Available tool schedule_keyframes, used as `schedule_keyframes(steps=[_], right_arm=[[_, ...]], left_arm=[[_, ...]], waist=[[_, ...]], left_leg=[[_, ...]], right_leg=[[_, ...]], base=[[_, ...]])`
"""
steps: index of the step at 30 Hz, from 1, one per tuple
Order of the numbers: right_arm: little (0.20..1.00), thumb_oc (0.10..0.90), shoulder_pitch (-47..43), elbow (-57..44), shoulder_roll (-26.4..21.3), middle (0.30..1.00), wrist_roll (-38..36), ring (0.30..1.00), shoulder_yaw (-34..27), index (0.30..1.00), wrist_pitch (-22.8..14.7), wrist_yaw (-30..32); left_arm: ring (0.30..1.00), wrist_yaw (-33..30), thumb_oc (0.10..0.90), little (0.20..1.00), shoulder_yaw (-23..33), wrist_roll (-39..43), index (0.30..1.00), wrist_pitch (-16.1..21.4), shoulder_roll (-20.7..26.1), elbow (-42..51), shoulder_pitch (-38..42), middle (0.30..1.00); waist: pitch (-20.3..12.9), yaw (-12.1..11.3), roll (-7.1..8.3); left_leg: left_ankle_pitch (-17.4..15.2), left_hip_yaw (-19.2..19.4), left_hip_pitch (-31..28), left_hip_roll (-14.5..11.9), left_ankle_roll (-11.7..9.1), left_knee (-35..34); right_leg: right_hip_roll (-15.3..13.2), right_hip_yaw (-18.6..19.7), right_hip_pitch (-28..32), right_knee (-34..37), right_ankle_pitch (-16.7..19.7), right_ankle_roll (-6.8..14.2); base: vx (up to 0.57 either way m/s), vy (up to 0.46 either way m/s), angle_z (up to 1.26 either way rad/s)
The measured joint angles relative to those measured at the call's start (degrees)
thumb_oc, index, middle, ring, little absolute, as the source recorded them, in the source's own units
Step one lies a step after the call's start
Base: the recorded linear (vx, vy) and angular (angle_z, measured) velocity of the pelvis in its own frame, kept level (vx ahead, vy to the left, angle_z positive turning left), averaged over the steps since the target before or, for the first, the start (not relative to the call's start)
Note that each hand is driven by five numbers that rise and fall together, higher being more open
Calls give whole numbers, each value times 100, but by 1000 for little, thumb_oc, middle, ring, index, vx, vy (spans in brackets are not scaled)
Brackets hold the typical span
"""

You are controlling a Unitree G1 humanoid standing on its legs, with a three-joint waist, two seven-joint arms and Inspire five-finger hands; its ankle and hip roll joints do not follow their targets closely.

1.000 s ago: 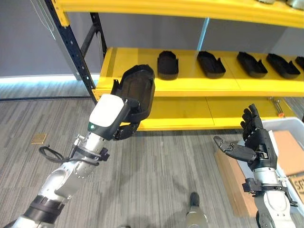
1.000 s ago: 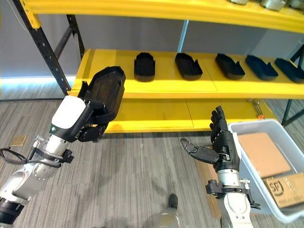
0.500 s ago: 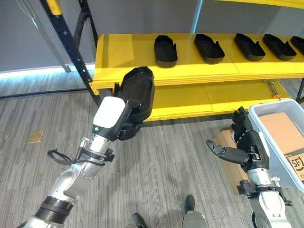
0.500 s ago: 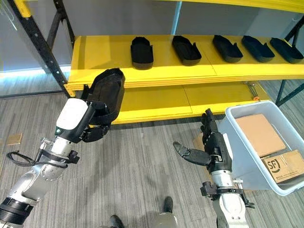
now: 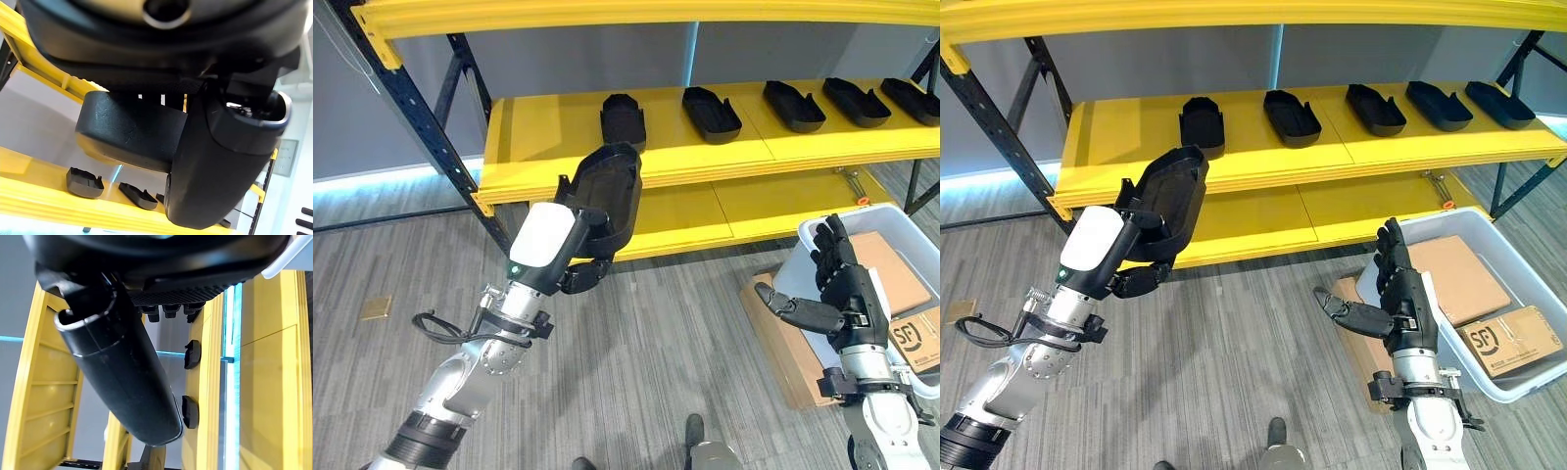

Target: Move parts from the plastic box to the shelf.

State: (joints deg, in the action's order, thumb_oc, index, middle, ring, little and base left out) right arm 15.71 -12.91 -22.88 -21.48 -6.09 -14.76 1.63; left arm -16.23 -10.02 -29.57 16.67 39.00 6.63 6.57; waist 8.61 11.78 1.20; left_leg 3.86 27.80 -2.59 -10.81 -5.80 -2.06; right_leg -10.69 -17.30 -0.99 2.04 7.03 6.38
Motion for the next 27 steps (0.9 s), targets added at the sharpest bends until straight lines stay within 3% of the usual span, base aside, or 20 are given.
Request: schedule_keyframes(steps=[5,15,20,24,27], right_arm=[[1000,900,15,56,225,1000,-51,1000,91,1000,-27,127],[1000,900,257,271,242,1000,-458,1000,337,1000,-11,34],[1000,900,89,1488,-185,1000,-576,1000,735,1000,335,-59],[1000,900,313,1609,-184,1000,-574,1000,915,1000,515,-65],[1000,900,355,1602,-185,1000,-571,1000,989,1000,514,-118]], left_arm=[[300,3,400,300,2,-4,300,-2,1,7,-159,300],[300,13,400,300,7,-55,300,-35,7,16,-368,300],[300,170,400,300,-597,-276,300,-53,33,-388,-240,300],[300,203,400,300,-857,-276,300,-110,68,-467,-237,300],[300,202,400,300,-986,-259,300,-169,69,-634,-124,300]], waist=[[-77,-58,-43],[-232,-99,51],[-309,-204,115],[-309,-232,124],[-317,-208,221]], left_leg=[[96,23,-92,-4,-13,-133],[211,38,-97,6,7,-241],[109,-39,-366,121,7,-244],[74,-89,-348,231,66,-243],[3,-180,-292,215,60,-114]], right_leg=[[37,-2,22,-13,-9,-14],[39,29,-73,-120,-11,-26],[-118,29,47,-367,-196,67],[-277,26,-40,-608,-298,132],[-394,13,-266,-1177,-649,149]], base=[[-43,-15,-1],[4,5,0],[-5,-1,3],[-17,-38,8],[22,-301,17]])
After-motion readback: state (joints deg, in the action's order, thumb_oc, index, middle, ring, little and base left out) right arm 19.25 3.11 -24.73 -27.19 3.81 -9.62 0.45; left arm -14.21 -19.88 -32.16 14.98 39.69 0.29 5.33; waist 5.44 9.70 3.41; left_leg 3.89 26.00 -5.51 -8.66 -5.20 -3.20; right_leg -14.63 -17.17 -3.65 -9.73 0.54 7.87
